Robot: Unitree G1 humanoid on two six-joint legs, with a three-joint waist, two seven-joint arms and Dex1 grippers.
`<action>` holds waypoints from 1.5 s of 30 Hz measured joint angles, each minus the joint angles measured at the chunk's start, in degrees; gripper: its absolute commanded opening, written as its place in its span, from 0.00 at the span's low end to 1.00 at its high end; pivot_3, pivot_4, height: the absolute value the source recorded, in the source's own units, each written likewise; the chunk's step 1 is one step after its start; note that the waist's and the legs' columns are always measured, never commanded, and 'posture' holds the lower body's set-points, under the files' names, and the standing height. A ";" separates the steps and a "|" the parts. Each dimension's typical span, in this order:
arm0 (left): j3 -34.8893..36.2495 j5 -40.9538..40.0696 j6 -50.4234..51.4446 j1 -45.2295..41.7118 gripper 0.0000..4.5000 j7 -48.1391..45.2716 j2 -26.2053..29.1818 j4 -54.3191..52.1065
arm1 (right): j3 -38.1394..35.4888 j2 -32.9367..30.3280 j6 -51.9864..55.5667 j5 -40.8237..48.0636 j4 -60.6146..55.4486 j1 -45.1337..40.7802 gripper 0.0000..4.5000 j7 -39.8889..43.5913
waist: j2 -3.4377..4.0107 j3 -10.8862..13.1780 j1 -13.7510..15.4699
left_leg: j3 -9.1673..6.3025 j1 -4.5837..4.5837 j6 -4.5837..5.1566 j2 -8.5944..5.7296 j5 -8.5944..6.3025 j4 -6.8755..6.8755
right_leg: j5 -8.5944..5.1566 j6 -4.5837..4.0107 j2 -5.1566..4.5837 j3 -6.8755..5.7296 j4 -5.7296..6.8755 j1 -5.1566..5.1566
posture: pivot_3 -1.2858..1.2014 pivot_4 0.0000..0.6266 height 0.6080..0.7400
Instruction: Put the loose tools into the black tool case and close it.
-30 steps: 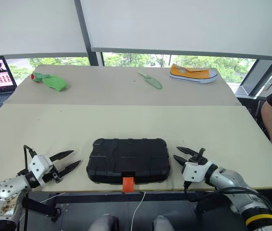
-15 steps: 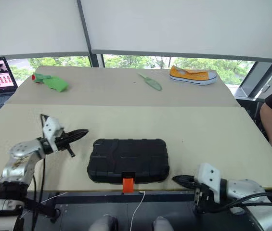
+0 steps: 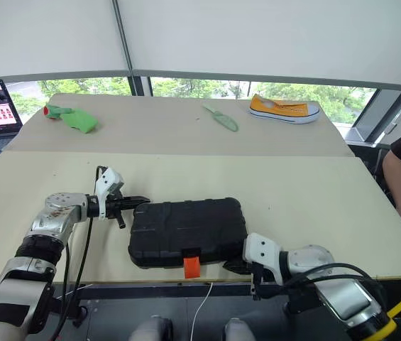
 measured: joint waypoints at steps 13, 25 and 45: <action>13.89 -7.09 3.89 17.00 0.00 10.30 0.64 -15.24 | -0.47 13.36 -15.78 -10.18 31.35 -18.91 0.00 -5.49 | 0.01 0.01 -0.26 | 0.07 -0.06 -0.05 0.06 0.04 -0.03 | 0.11 -0.16 0.02 0.04 0.15 -0.28 | 0.52 0.24 1.00; 3.68 -14.62 15.40 9.60 0.00 8.11 -3.70 -36.51 | -9.83 11.29 -20.71 0.54 22.60 -6.21 0.00 2.53 | 0.03 0.03 1.55 | 0.06 -0.23 -0.06 -0.12 0.04 0.06 | 0.14 0.08 -0.10 0.08 0.01 -0.14 | 0.52 0.24 1.00; -9.11 -2.98 9.19 8.76 0.00 11.31 -6.73 -30.48 | -3.37 17.54 -14.79 -6.20 14.48 -2.48 0.00 -4.62 | 1.14 -1.13 -0.04 | 0.09 2.15 -0.49 -0.21 -0.36 -0.59 | -0.65 -0.06 -0.14 0.31 -0.13 1.52 | 0.52 0.24 1.00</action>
